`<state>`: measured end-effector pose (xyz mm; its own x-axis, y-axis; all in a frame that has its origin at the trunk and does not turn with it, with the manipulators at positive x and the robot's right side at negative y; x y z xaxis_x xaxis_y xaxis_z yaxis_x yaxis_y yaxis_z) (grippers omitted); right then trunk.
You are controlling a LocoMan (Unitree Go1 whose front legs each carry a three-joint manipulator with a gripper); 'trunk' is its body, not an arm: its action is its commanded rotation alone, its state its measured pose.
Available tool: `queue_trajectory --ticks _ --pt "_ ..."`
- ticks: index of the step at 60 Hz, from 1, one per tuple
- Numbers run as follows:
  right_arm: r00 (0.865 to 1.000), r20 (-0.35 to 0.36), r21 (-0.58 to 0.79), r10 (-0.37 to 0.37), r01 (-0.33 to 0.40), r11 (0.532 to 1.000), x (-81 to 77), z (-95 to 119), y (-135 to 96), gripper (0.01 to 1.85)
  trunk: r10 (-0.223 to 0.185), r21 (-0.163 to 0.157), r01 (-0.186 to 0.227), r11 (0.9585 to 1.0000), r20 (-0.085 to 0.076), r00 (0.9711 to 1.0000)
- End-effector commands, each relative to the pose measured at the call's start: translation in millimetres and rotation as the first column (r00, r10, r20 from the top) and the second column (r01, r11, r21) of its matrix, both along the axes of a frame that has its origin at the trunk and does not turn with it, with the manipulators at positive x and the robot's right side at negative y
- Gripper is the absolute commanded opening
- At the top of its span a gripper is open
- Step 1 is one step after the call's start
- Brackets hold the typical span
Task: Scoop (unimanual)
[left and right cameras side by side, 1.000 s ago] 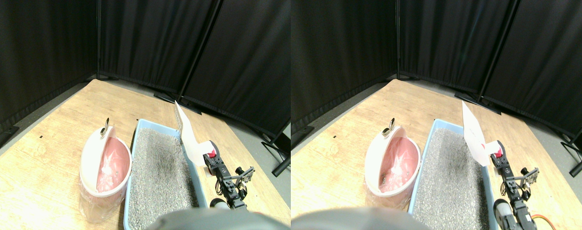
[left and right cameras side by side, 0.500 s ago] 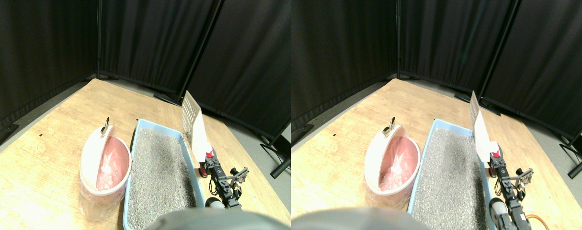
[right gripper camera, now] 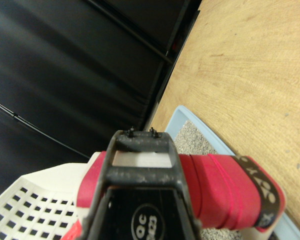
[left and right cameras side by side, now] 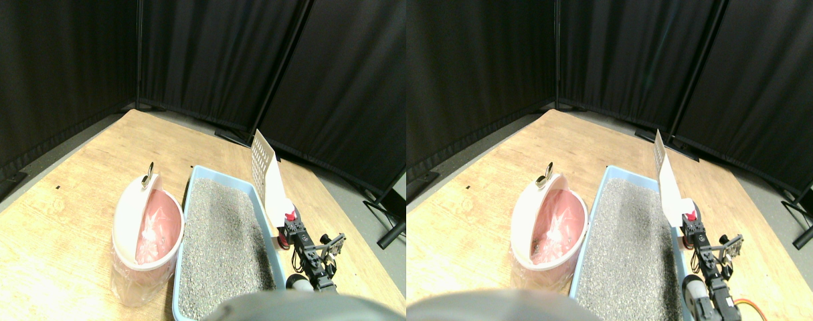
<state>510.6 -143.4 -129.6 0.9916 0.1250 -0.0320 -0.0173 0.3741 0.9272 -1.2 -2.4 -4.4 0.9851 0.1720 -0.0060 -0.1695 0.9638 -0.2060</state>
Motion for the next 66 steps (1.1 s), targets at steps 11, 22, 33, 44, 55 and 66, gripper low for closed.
queue_trajectory --ticks 11,22,33,44,55,66 --pt "0.987 0.156 -0.234 0.022 0.016 0.972 1.7 19 -1 0.05 0.014 -0.015 -0.014 0.9998 -0.009 0.9999" --pt "0.972 0.231 -0.467 0.041 0.074 0.881 -0.8 29 -3 0.05 0.014 -0.015 -0.014 0.9998 -0.009 0.9999" --pt "0.956 0.273 -0.576 0.106 0.074 0.814 -1.0 37 1 0.05 0.033 -0.025 -0.033 0.9991 -0.018 0.9993" --pt "0.946 0.284 -0.650 0.156 0.070 0.757 -1.1 40 5 0.05 0.062 -0.037 -0.063 0.9973 -0.024 0.9978" --pt "0.910 0.293 -0.769 0.292 0.043 0.638 -0.1 44 10 0.05 0.081 -0.048 -0.082 0.9955 -0.025 0.9964" --pt "0.877 0.301 -0.844 0.375 0.063 0.532 -1.0 43 20 0.05 0.091 -0.053 -0.093 0.9943 -0.029 0.9954"
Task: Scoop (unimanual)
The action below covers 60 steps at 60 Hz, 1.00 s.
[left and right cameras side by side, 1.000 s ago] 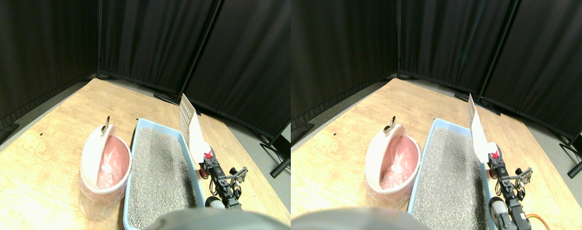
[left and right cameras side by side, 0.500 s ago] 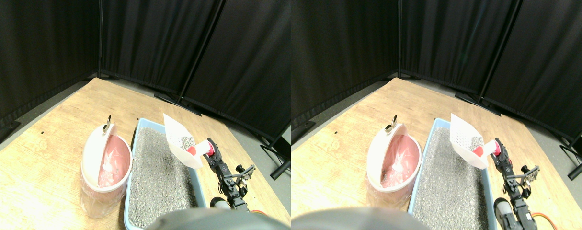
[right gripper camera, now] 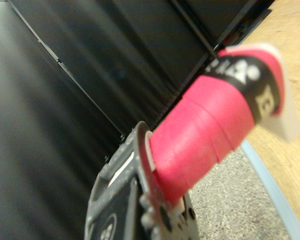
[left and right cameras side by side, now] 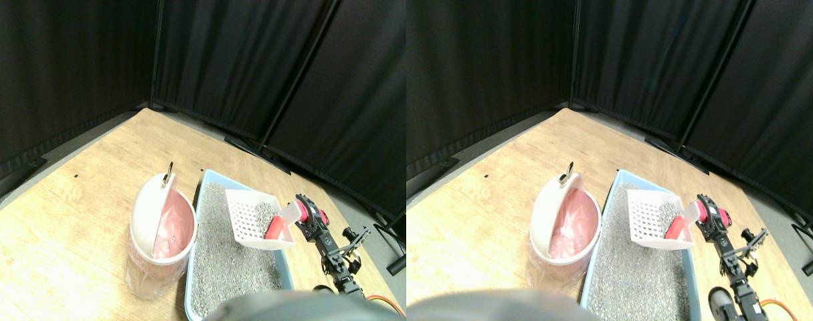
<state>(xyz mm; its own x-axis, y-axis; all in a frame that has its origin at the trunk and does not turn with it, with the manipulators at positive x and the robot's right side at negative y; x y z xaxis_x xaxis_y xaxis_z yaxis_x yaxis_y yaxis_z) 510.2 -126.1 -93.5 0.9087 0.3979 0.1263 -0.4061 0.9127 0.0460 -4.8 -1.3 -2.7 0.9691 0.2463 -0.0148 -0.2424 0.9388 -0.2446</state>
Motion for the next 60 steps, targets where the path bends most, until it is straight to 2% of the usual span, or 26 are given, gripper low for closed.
queue_trajectory --ticks 1,12,25,37,41,60 --pt "0.999 0.025 0.071 0.028 -0.030 0.997 -0.5 7 3 0.05 0.015 -0.015 -0.015 0.9998 -0.026 0.9996" --pt "1.000 0.011 0.099 0.024 -0.025 0.995 -1.9 7 9 0.05 0.020 -0.018 -0.020 0.9996 -0.025 0.9995" --pt "0.995 0.049 0.047 0.082 -0.084 0.995 -6.3 13 13 0.05 0.031 -0.026 -0.032 0.9992 -0.024 0.9992" --pt "0.996 0.032 0.056 0.084 -0.086 0.995 -5.1 19 22 0.05 0.052 -0.039 -0.053 0.9979 -0.027 0.9983" --pt "0.995 0.022 0.053 0.092 -0.093 0.994 -3.0 19 25 0.05 0.062 -0.046 -0.063 0.9969 -0.031 0.9976" --pt "0.991 0.001 0.054 0.130 -0.130 0.990 3.7 20 36 0.05 0.100 -0.061 -0.101 0.9929 -0.027 0.9946"
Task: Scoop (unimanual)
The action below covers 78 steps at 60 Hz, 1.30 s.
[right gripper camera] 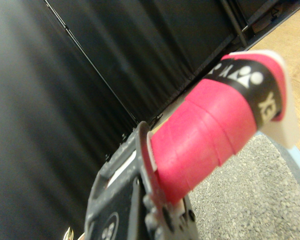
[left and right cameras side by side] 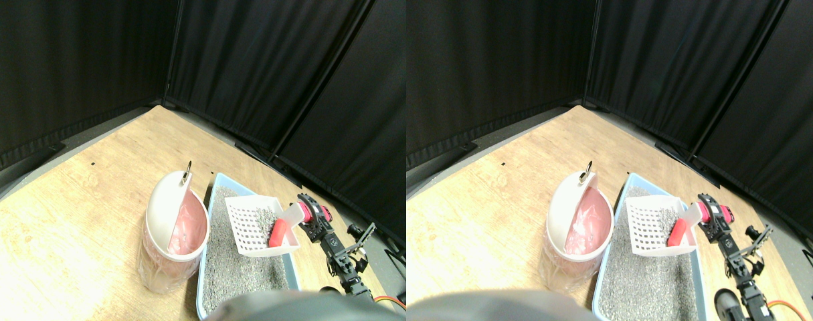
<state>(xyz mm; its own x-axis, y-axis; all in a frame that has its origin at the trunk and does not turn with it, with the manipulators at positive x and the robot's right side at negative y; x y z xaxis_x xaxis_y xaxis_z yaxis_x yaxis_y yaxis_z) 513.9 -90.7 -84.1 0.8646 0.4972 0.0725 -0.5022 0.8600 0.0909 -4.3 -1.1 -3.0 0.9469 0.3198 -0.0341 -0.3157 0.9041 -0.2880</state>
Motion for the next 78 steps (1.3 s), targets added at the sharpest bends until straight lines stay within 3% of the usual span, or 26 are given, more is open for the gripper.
queue_trajectory --ticks 1,28,46,66,78 --pt "0.998 0.064 0.041 0.019 -0.022 0.999 0.9 11 2 0.05 0.029 -0.016 -0.029 0.9995 -0.018 0.9994" --pt "0.995 0.057 -0.037 0.083 -0.081 0.996 14.8 20 24 0.05 0.072 -0.039 -0.072 0.9966 -0.019 0.9972" --pt "0.989 0.074 -0.086 0.129 -0.122 0.989 22.0 15 39 0.05 0.091 -0.048 -0.092 0.9946 -0.024 0.9955" --pt "0.984 0.102 -0.187 0.145 -0.124 0.975 23.2 10 45 0.05 0.097 -0.048 -0.098 0.9940 -0.027 0.9949" --pt "0.989 0.071 -0.179 0.127 -0.112 0.977 23.1 11 49 0.05 0.105 -0.055 -0.106 0.9928 -0.023 0.9942"
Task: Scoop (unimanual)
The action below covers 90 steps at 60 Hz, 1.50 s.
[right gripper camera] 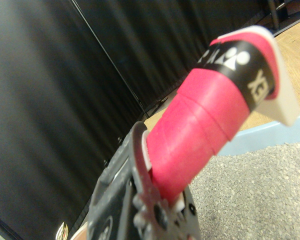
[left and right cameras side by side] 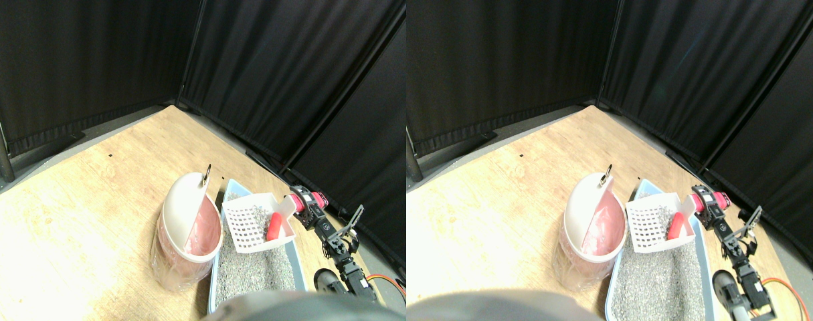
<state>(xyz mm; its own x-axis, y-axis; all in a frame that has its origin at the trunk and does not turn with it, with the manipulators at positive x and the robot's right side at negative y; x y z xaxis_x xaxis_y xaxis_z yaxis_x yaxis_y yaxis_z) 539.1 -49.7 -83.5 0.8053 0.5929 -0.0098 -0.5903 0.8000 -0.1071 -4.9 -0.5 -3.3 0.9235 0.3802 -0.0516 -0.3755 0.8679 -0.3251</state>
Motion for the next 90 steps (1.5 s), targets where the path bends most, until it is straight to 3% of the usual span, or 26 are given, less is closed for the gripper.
queue_trajectory --ticks 1,36,61,74,90 --pt "0.999 0.035 0.032 0.012 -0.013 0.999 -2.8 11 9 0.05 0.041 -0.015 -0.041 0.9990 -0.017 0.9990" --pt "0.997 0.016 -0.053 0.074 -0.074 0.996 -6.5 16 32 0.05 0.064 -0.026 -0.064 0.9976 -0.011 0.9979" --pt "0.997 -0.082 -0.198 0.003 -0.019 0.980 -16.5 25 33 0.05 0.055 -0.017 -0.055 0.9983 -0.006 0.9984" --pt "0.997 -0.072 -0.143 0.031 -0.041 0.989 -16.0 21 24 0.05 0.037 -0.004 -0.037 0.9993 -0.011 0.9993" --pt "0.996 -0.074 0.010 -0.054 0.055 0.998 -16.0 18 2 0.05 -0.003 0.017 0.003 0.9999 -0.020 0.9998"
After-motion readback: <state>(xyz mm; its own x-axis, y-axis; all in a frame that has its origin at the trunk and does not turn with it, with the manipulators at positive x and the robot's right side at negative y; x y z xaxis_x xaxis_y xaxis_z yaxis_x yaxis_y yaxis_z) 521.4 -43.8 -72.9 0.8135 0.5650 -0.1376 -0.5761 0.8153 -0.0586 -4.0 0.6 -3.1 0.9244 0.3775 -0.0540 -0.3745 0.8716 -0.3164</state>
